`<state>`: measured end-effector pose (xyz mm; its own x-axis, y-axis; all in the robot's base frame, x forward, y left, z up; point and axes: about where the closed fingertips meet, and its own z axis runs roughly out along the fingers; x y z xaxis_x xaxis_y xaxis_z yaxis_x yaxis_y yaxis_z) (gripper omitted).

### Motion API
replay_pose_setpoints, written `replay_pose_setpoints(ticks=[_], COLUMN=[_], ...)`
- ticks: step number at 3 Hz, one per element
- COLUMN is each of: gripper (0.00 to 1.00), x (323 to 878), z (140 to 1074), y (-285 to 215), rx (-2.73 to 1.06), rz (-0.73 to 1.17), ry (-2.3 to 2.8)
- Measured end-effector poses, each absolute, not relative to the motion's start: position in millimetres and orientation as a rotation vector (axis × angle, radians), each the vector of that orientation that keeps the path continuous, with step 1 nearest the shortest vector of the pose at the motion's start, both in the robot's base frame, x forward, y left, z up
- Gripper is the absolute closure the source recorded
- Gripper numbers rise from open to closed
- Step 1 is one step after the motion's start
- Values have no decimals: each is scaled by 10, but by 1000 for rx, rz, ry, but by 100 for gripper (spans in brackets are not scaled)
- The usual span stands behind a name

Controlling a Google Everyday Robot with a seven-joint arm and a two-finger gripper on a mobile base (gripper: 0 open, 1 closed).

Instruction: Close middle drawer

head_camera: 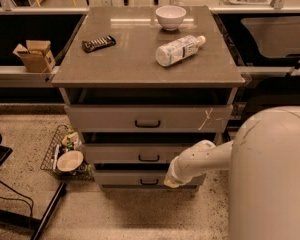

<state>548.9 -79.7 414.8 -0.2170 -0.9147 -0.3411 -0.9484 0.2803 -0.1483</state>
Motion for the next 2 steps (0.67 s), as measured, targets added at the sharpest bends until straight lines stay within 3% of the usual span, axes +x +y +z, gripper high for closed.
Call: replay_pose_setpoints(ticks=[1, 2], gripper=[96, 100], x=[5015, 4640], z=[4542, 4909], y=[-799, -915], rx=[-1766, -1847], rz=[65, -66], ry=[2279, 2273])
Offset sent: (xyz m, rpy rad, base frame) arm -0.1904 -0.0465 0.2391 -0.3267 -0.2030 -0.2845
